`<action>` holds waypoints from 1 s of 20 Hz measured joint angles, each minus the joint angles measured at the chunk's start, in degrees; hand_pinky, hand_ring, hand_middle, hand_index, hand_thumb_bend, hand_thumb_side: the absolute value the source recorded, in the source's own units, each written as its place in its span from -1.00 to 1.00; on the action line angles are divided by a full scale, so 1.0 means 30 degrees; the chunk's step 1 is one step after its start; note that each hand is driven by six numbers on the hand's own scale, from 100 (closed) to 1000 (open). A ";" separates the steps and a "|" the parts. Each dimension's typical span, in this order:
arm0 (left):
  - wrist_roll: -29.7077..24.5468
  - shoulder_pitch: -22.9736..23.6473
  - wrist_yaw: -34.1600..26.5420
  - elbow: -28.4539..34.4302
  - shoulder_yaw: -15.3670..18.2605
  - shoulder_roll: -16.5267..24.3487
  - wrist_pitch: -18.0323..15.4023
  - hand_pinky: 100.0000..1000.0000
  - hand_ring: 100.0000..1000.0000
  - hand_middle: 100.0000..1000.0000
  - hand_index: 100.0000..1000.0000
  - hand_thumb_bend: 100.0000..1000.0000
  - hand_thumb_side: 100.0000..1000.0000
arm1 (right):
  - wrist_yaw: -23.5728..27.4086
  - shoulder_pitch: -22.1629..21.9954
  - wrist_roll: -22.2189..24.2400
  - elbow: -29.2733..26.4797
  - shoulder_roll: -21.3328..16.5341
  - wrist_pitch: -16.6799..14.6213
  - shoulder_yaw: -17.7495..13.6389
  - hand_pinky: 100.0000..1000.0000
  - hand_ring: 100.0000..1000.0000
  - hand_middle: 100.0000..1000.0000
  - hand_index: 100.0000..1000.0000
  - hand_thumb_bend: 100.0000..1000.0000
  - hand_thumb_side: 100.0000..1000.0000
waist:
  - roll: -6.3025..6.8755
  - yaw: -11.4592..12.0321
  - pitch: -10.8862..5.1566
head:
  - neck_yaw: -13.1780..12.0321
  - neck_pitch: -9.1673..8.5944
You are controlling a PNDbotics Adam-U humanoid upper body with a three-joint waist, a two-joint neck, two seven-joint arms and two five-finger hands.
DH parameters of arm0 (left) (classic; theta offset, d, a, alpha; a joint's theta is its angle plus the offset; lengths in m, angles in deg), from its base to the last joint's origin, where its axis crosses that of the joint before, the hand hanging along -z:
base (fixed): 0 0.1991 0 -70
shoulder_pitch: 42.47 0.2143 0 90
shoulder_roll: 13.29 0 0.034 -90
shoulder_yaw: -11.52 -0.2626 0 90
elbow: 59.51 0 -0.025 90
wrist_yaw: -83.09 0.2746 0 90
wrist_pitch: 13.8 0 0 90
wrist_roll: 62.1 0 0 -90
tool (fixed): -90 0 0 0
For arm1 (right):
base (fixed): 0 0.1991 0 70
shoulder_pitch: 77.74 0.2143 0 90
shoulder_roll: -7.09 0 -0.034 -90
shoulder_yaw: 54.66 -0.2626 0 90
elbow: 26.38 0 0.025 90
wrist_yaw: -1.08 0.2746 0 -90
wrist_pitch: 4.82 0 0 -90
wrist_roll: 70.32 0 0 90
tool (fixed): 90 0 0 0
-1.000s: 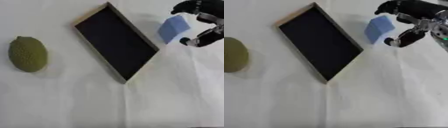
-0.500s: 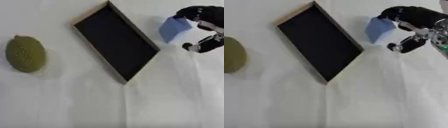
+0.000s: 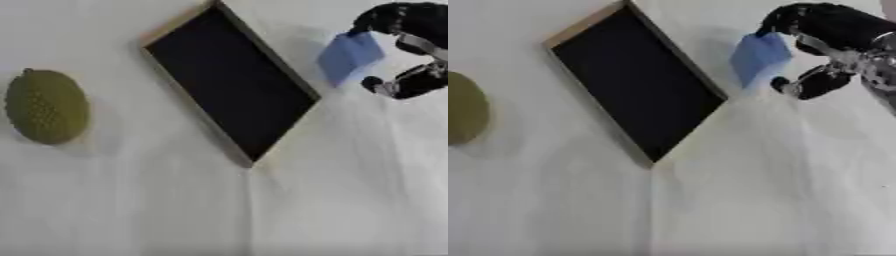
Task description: Pick up objects on the table and place them in the box.
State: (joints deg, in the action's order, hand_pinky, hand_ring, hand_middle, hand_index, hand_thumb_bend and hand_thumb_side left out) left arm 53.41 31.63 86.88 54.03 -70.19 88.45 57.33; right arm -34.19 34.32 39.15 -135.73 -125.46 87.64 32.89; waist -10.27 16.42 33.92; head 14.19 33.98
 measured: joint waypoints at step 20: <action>-0.0085 0.0008 -0.0001 0.0000 0.0013 0.0000 0.0075 0.74 0.53 0.52 0.63 -1.00 0.35 | -0.0007 0.0059 -0.0264 -0.0131 -0.0088 0.1120 -0.0641 0.82 0.92 0.84 0.90 -0.37 -1.00 | -0.0308 0.0314 0.0283 | 0.0202 -0.0370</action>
State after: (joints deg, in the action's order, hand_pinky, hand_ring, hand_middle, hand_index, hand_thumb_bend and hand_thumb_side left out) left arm 53.16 31.65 86.88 54.03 -70.16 88.45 57.55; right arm -34.21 34.49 38.36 -136.13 -125.73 91.00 30.97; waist -11.19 17.36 34.77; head 14.80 32.87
